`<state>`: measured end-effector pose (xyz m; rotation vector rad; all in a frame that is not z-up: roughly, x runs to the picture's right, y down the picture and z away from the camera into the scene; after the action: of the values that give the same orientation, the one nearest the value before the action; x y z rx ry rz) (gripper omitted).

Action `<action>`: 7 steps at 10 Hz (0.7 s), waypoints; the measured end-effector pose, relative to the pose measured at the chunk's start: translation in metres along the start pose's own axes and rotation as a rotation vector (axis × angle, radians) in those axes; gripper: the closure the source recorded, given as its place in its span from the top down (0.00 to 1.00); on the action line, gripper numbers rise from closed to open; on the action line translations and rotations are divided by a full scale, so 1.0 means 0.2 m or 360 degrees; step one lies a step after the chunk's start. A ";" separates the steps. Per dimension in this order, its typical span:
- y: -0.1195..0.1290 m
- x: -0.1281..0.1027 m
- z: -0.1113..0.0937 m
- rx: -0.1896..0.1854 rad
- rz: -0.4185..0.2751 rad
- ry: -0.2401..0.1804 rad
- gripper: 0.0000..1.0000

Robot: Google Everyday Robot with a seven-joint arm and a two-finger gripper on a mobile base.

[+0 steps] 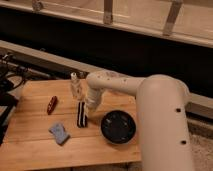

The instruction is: Push the eraser across the table

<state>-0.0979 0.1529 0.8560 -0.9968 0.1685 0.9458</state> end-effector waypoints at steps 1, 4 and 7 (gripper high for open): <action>-0.03 -0.02 -0.03 0.0004 0.0016 -0.0011 0.00; -0.08 -0.11 -0.06 -0.0009 0.0002 -0.0028 0.00; -0.05 -0.17 0.03 -0.0053 -0.0039 0.0008 0.00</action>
<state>-0.1126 0.1353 0.8822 -1.0295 0.1447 0.9264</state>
